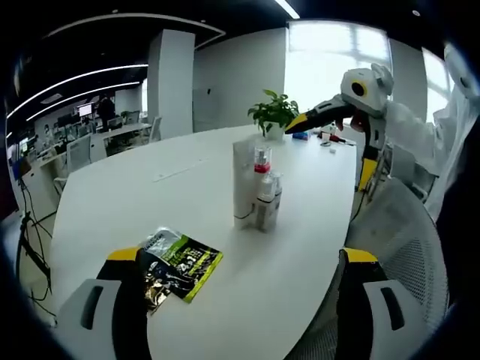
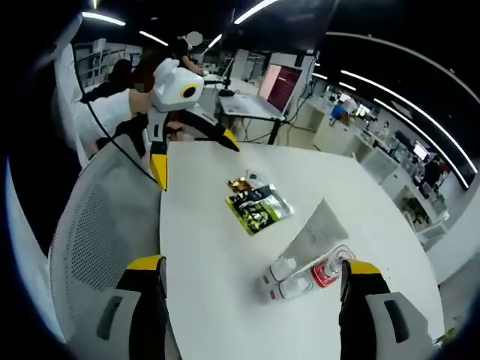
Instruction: Arrange the skincare products in the storage area until every visible bottle or jar stands upright without overlapping.
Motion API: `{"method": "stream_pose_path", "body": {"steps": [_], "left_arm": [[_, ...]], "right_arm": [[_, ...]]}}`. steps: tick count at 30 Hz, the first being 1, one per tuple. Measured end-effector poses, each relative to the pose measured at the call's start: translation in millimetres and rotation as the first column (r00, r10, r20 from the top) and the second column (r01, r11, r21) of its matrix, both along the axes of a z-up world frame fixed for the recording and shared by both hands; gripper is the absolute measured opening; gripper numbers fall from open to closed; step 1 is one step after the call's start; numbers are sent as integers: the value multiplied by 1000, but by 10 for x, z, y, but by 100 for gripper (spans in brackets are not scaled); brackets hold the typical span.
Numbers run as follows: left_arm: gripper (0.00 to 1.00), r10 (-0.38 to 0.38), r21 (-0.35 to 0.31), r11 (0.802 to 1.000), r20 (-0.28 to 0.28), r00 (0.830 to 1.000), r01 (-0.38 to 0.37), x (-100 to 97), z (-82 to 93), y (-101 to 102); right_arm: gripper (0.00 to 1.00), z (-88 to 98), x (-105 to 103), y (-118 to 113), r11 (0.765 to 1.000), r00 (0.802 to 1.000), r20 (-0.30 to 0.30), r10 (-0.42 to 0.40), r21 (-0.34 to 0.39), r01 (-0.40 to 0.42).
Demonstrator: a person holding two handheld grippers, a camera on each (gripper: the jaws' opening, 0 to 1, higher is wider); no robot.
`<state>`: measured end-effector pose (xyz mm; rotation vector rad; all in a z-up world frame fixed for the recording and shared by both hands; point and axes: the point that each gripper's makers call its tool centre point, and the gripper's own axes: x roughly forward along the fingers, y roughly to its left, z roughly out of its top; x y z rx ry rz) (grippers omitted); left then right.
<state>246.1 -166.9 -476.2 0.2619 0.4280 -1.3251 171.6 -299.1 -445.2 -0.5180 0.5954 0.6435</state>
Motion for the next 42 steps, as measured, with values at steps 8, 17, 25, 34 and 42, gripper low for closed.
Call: {"method": "stream_pose_path", "body": {"steps": [8, 17, 25, 34, 42], "left_arm": [[99, 34, -18, 999, 0, 999, -34, 37, 23, 115], [99, 79, -46, 996, -1, 997, -79, 134, 39, 227], [99, 89, -53, 995, -9, 996, -89, 146, 18, 286], [99, 89, -65, 994, -24, 996, -90, 153, -8, 295], [99, 90, -69, 993, -45, 995, -93, 146, -51, 311]], "right_arm": [[97, -76, 106, 335, 997, 997, 13, 74, 5, -74], [71, -310, 208, 688, 990, 989, -52, 137, 37, -135], [52, -459, 451, 779, 996, 996, -3, 93, 16, -93], [42, -721, 851, 771, 997, 997, 41, -67, 41, 65], [34, -1017, 1055, 701, 983, 984, 4, -176, 55, 176]]}}
